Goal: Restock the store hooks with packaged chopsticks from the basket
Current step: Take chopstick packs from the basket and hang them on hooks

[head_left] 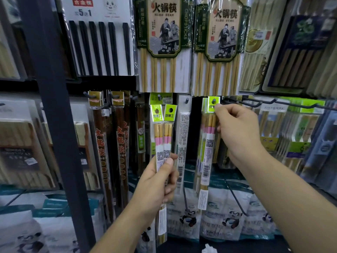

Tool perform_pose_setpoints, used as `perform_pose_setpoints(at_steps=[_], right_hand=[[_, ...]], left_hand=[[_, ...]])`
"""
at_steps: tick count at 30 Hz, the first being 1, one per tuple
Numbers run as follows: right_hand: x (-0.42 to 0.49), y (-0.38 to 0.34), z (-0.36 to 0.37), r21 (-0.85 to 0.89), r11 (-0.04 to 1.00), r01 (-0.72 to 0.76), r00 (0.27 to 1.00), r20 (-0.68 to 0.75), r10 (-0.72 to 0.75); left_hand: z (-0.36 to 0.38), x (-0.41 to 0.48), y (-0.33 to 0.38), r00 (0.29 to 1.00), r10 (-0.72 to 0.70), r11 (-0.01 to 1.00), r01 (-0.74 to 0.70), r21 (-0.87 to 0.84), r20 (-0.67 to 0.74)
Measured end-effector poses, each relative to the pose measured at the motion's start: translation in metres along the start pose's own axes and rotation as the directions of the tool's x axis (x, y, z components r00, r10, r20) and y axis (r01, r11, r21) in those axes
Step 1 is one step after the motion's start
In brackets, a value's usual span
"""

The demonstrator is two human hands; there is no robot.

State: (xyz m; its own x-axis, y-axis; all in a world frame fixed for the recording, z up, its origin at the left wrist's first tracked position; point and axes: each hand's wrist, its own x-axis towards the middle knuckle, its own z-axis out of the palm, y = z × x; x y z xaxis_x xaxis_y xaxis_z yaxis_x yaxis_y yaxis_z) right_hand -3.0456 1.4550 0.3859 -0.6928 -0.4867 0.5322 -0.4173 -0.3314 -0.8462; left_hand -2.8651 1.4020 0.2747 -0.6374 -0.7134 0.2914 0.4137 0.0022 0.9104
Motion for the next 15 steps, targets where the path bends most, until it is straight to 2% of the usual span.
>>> perform_pose_setpoints(at_steps=[3, 12, 15], right_hand=[[0.001, 0.004, 0.0, -0.022, 1.0, 0.004, 1.0, 0.007, -0.004], [-0.013, 0.014, -0.006, -0.069, 0.998, -0.006, 0.999, -0.048, 0.002], [-0.028, 0.011, -0.005, -0.062, 0.998, 0.027, 0.998, 0.054, -0.023]], left_hand=[[-0.003, 0.001, -0.003, 1.0, 0.001, 1.0, -0.002, -0.026, -0.021], [0.005, 0.0, -0.003, 0.998, 0.056, 0.997, -0.057, 0.059, 0.012], [0.011, -0.002, -0.002, 0.998, 0.06, 0.993, -0.064, 0.104, 0.036]])
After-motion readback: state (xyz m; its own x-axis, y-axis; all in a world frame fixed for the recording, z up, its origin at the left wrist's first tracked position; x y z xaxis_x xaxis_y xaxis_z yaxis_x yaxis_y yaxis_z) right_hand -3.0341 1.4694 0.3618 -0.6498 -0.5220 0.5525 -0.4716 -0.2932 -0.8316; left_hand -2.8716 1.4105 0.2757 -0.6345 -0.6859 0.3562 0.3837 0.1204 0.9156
